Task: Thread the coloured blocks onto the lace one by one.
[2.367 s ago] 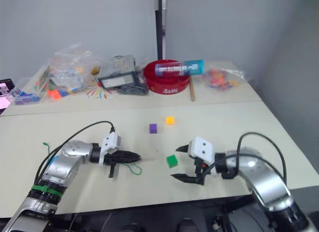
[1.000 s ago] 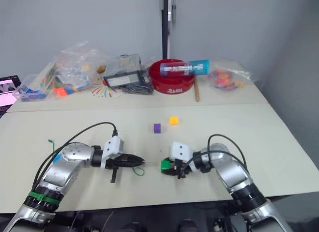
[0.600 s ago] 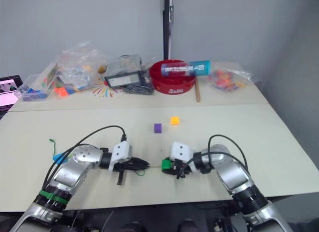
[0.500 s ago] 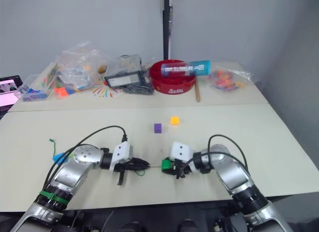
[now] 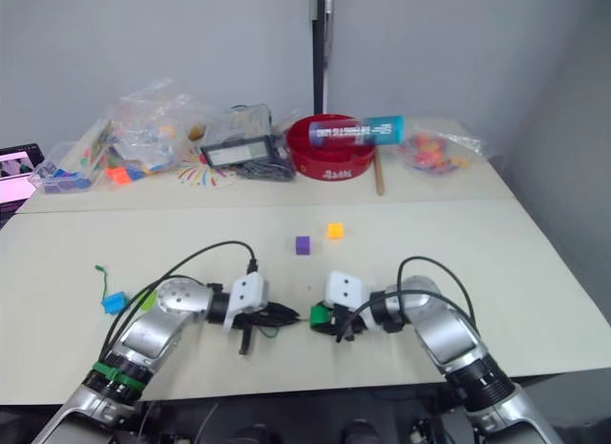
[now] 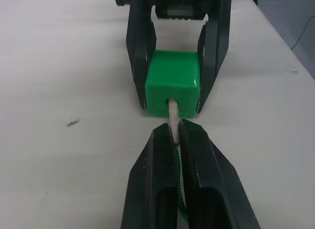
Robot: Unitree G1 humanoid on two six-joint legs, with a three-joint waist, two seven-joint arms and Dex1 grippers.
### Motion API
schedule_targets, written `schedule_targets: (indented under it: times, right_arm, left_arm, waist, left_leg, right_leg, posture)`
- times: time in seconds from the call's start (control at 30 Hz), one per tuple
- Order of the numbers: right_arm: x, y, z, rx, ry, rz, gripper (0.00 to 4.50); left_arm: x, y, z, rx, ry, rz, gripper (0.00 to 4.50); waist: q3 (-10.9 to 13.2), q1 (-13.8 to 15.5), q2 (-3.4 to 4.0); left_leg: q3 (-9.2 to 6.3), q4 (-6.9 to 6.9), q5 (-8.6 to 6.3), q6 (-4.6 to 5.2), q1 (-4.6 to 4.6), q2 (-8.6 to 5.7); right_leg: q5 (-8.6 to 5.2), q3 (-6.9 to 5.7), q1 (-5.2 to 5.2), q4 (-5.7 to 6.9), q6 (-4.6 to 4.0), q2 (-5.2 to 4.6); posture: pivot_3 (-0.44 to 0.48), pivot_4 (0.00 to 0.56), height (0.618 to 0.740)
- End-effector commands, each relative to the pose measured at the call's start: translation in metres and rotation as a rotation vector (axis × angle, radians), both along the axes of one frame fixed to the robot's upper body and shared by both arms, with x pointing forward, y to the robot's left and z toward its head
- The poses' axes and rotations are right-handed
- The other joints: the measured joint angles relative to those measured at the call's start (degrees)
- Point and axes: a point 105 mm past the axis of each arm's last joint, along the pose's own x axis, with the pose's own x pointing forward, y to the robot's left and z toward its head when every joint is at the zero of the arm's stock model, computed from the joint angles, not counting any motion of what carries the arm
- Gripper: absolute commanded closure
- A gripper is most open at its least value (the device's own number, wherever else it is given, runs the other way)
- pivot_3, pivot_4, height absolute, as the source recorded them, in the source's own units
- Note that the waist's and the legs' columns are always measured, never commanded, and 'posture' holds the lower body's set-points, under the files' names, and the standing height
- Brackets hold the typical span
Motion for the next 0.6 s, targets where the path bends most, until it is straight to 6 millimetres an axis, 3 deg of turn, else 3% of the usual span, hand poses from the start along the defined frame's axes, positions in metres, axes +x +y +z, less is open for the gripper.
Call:
schedule_targets:
  times: [0.03, 0.23, 0.3, 0.43, 0.47, 0.5, 0.6]
  right_arm:
    - [-0.002, 0.005, 0.009, 0.007, -0.038, 0.019, 3.29]
    - [-0.001, 0.004, 0.009, 0.009, -0.043, 0.002, 3.29]
    - [-0.001, 0.004, 0.009, 0.01, -0.043, -0.003, 3.29]
    - [-0.001, 0.002, 0.008, 0.012, -0.04, -0.013, 3.29]
    - [-0.001, 0.002, 0.007, 0.014, -0.038, -0.017, 3.29]
    - [-0.001, 0.002, 0.007, 0.014, -0.037, -0.02, 3.29]
    - [-0.001, 0.001, 0.007, 0.015, -0.035, -0.025, 3.29]
  left_arm:
    - [0.0, -0.013, 0.005, -0.018, -0.025, -0.035, 4.5]
    - [-0.004, -0.018, 0.002, -0.01, 0.02, -0.062, 4.5]
    - [-0.001, -0.015, 0.004, -0.015, 0.02, -0.046, 3.69]
    - [0.003, -0.01, 0.019, -0.06, 0.01, -0.022, 2.5]
    - [0.004, -0.008, 0.024, -0.069, 0.003, -0.016, 2.45]
    - [0.004, -0.005, 0.029, -0.083, 0.009, -0.014, 1.85]
    - [0.003, 0.003, 0.036, -0.108, 0.026, 0.008, 1.85]
  waist:
    - [0.0, 0.0, 0.0]
    - [0.0, 0.1, 0.0]
    - [0.0, 0.1, 0.0]
    - [0.0, 0.0, 0.0]
    - [0.0, 0.0, 0.0]
    - [0.0, 0.0, 0.0]
    - [0.0, 0.0, 0.0]
  left_leg:
    - [0.0, 0.0, 0.0, 0.0, 0.0, 0.0]
    - [-0.01, 0.06, 0.0, 0.0, 0.0, -0.02]
    - [-0.01, 0.06, 0.0, 0.0, 0.01, -0.01]
    - [-0.01, 0.06, 0.0, 0.0, 0.0, -0.01]
    - [-0.01, 0.06, 0.0, 0.0, 0.0, -0.01]
    - [-0.01, 0.07, 0.0, 0.0, 0.0, -0.01]
    - [-0.01, 0.06, 0.0, 0.0, -0.02, 0.04]
  right_leg:
    - [0.0, 0.0, 0.0, 0.0, 0.0, 0.0]
    - [0.01, 0.0, 0.05, 0.0, 0.02, -0.01]
    - [0.01, 0.0, 0.05, 0.0, 0.02, -0.01]
    - [0.01, 0.0, 0.03, 0.01, 0.02, 0.0]
    - [0.01, 0.0, 0.02, 0.01, 0.02, 0.0]
    - [0.01, 0.01, 0.03, 0.01, 0.02, 0.0]
    - [0.01, 0.01, 0.0, 0.0, 0.02, 0.04]
  posture:
    - [0.0, 0.15, 0.74]
    - [0.0, 0.15, 0.74]
    - [0.0, 0.15, 0.74]
    - [0.0, 0.15, 0.74]
    - [0.0, 0.15, 0.74]
    - [0.0, 0.15, 0.74]
    - [0.0, 0.15, 0.74]
